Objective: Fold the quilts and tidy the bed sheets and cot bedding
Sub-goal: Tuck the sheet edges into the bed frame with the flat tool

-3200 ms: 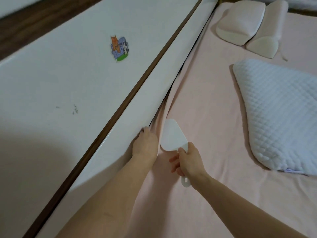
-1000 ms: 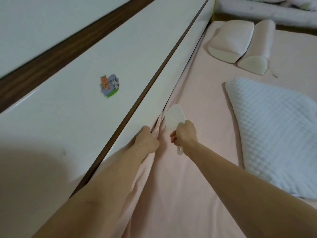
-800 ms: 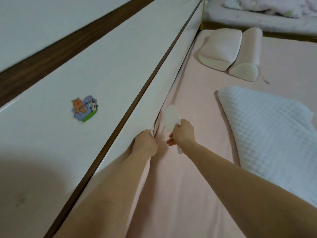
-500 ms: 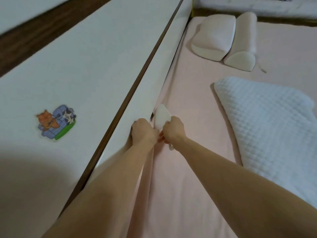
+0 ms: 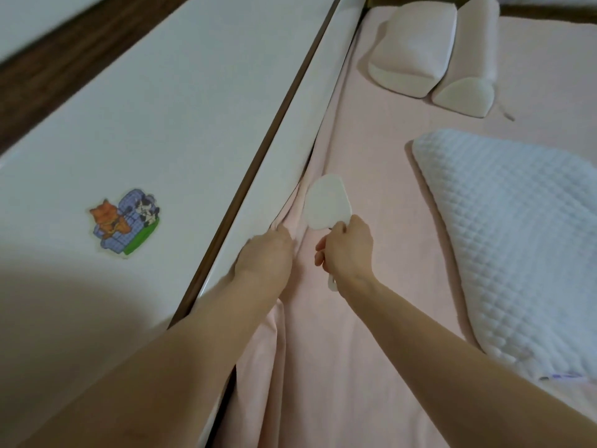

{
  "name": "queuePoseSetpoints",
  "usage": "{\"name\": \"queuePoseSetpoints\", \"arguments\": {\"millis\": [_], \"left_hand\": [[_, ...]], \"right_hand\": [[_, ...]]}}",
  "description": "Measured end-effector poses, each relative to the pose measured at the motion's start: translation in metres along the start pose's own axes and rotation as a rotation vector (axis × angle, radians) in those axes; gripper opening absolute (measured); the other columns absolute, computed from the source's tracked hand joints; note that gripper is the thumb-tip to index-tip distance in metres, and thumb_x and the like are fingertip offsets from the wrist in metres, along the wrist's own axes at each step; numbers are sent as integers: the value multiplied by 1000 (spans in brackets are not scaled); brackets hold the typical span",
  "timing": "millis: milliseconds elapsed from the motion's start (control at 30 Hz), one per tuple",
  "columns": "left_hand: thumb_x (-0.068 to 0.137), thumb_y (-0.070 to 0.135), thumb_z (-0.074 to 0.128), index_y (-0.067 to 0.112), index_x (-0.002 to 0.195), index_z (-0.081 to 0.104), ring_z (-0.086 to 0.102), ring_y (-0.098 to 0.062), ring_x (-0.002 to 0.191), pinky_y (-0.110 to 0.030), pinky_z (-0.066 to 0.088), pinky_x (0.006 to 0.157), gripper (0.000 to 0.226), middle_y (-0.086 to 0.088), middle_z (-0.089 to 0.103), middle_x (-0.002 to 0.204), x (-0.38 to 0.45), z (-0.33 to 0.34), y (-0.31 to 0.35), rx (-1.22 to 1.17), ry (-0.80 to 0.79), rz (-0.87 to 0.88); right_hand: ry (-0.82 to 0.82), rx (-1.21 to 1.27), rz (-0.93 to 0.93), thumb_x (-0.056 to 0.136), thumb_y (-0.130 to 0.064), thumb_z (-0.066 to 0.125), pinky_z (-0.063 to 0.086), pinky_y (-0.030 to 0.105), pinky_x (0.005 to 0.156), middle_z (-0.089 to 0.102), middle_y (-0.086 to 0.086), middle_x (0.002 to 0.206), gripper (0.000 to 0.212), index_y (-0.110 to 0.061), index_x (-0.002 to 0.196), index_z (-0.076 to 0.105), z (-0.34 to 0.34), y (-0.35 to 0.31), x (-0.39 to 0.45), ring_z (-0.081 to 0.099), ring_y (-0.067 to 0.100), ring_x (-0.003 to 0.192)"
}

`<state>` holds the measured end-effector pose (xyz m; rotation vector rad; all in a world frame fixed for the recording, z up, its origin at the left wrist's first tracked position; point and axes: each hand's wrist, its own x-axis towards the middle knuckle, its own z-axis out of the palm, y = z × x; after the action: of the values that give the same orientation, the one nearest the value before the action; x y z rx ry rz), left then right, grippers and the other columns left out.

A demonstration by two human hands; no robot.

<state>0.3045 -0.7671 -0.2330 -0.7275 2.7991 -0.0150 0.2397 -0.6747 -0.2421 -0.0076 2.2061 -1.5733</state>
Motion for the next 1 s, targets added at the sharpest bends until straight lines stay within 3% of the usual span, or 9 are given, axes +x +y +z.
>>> {"name": "queuePoseSetpoints", "arguments": {"millis": [100, 267, 400, 567, 733, 800, 867, 933, 1000], "left_hand": [[94, -1, 39, 5, 146, 20, 66, -30, 92, -31, 44, 66, 56, -14, 64, 108, -9, -6, -4, -151, 142, -78], [94, 1, 42, 1, 122, 39, 66, -30, 90, -28, 40, 62, 28, -16, 62, 105, -7, -24, -3, -170, 154, -122], [98, 13, 48, 3, 123, 38, 64, -29, 91, -30, 41, 62, 29, -14, 60, 106, -4, -24, -2, -210, 124, -125], [97, 5, 37, 6, 123, 39, 62, -32, 93, -35, 41, 66, 26, -13, 58, 108, -4, -17, -6, -191, 111, -23], [101, 7, 34, 3, 140, 30, 59, -32, 110, -39, 46, 89, 40, -15, 55, 126, 6, 5, -4, -43, -17, 20], [101, 8, 35, 1, 139, 33, 58, -32, 113, -38, 45, 91, 38, -17, 53, 129, 10, 15, -2, 26, -48, 34], [100, 6, 38, 0, 135, 40, 58, -31, 114, -37, 46, 91, 36, -17, 53, 129, 13, 23, -2, 88, -76, 43], [99, 5, 41, 2, 127, 51, 61, -28, 112, -35, 48, 89, 30, -14, 60, 124, 6, 31, -1, 75, -105, 61], [97, 4, 41, 6, 122, 55, 64, -25, 108, -33, 49, 84, 28, -10, 63, 119, -9, 37, -1, 48, -123, 66]], "right_hand": [[24, 54, 8, 94, -8, 23, 38, 25, 40, 61, 14, 70, 25, -8, 88, 47, -2, 4, -9, 53, 15, 38], [-37, -36, 58, 90, -2, 25, 39, 23, 41, 61, 13, 65, 27, -2, 97, 50, 4, -1, -2, 54, 13, 38], [-93, -95, 108, 86, 1, 30, 42, 25, 40, 61, 13, 61, 23, -2, 95, 50, 21, -9, 13, 56, 15, 38], [-208, -200, 126, 84, 4, 40, 37, 19, 32, 57, 11, 55, 19, -1, 69, 50, 40, -14, 39, 50, 12, 30], [-333, -277, 117, 86, -7, 58, 43, 23, 42, 53, 2, 68, 23, -15, 66, 49, 67, -18, 68, 52, 13, 55], [-358, -322, 126, 83, 2, 55, 41, 21, 41, 56, 0, 55, 39, -17, 49, 57, 68, -14, 73, 50, 13, 51], [-379, -367, 123, 78, 14, 49, 38, 17, 34, 52, -7, 33, 63, -14, 22, 52, 66, -9, 71, 50, 11, 38], [-424, -414, 156, 68, 18, 46, 32, 13, 30, 47, -5, 28, 61, -17, 18, 49, 60, -1, 62, 44, 8, 25], [-479, -441, 182, 66, 18, 45, 34, 16, 34, 47, 1, 30, 52, -9, 21, 47, 60, 4, 51, 43, 12, 25]]}}
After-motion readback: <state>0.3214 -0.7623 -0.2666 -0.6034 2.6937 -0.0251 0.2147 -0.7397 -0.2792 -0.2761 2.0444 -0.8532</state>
